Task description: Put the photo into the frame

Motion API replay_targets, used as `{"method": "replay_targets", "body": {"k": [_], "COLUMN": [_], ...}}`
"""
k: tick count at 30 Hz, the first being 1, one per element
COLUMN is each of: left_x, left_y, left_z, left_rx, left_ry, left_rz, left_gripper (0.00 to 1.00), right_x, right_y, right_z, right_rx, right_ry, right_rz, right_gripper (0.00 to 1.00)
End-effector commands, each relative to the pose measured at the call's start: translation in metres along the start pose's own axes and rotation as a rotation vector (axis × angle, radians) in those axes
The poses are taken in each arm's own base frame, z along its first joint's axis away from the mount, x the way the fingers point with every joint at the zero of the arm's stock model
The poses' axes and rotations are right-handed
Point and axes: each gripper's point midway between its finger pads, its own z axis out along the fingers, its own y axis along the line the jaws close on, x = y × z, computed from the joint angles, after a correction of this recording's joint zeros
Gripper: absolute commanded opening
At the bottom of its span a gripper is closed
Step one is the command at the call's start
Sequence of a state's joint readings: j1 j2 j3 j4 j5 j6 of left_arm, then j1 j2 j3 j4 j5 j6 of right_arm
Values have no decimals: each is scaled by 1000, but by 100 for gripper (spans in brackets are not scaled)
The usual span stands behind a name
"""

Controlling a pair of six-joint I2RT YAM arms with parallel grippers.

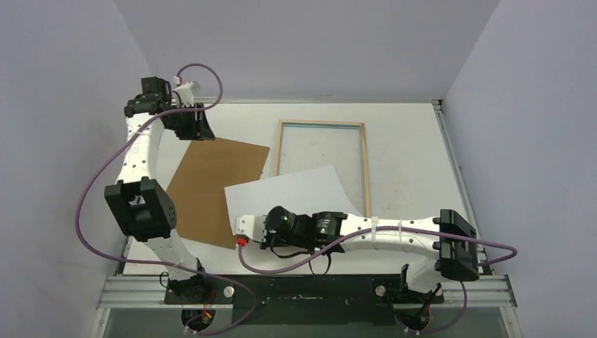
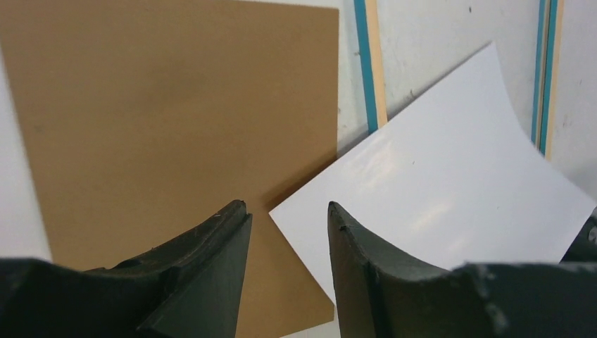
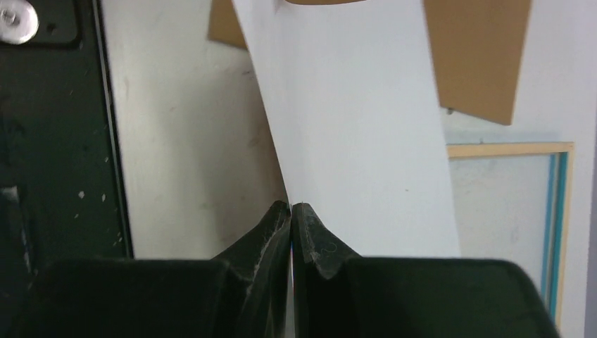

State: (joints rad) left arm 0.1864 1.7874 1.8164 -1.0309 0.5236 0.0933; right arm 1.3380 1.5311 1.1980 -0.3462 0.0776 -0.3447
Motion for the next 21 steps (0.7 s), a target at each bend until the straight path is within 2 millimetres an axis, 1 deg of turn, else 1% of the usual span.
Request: {"method": "replay_targets", "body": {"k": [1, 2, 3, 4, 5, 6, 8, 9, 10, 11, 12, 13, 14, 15, 16, 17, 19, 21], "left_x": [7, 9, 9, 7, 6, 4, 1, 0, -1, 0, 1, 2, 5, 6, 10, 14, 21, 28], "left_y": [-24, -25, -26, -28, -28, -29, -30, -30, -31, -31, -32, -32, -31, -31, -29, -28, -28, -30], "left_z": [13, 18, 20, 22, 23, 23, 23, 23, 22, 22, 23, 24, 26, 28, 32, 37, 46, 56], "left_rx": [25, 22, 24, 30, 34, 37, 40, 41, 42, 45, 49, 51, 53, 53, 50, 51, 53, 58], "left_ry": [4, 16, 20, 21, 19, 16, 11, 8, 5, 5, 8, 9, 14, 17, 30, 46, 71, 94], "left_rz": [146, 155, 160, 157, 150, 149, 150, 151, 152, 153, 152, 152, 154, 159, 162, 168, 182, 205], "left_gripper": [42, 42, 42, 42, 41, 41, 41, 41, 41, 41, 41, 41, 41, 41, 41, 40, 40, 40], "right_x": [19, 27, 33, 39, 45, 50, 58, 64, 68, 71, 76, 79, 84, 89, 96, 107, 129, 152], "right_y": [23, 25, 24, 24, 22, 15, 8, 4, 0, -7, -12, -16, -18, -19, -21, -22, -14, -1], "right_z": [-20, -22, -25, -28, -30, -33, -37, -40, -42, -48, -52, -57, -62, -68, -73, -77, -84, -92], "right_rx": [-49, -46, -35, -20, 6, 48, 101, 135, 179, 229, 269, 300, 319, 336, 361, 376, 361, 377], "right_ry": [31, 56, 74, 94, 110, 124, 130, 138, 144, 143, 147, 144, 144, 144, 143, 156, 178, 194], "right_rz": [-17, -4, 11, 29, 59, 96, 189, 237, 314, 383, 462, 549, 628, 717, 816, 917, 1119, 1313], "right_gripper": [6, 10, 20, 39, 51, 61, 77, 81, 87, 97, 99, 100, 92, 90, 90, 90, 90, 90]}}
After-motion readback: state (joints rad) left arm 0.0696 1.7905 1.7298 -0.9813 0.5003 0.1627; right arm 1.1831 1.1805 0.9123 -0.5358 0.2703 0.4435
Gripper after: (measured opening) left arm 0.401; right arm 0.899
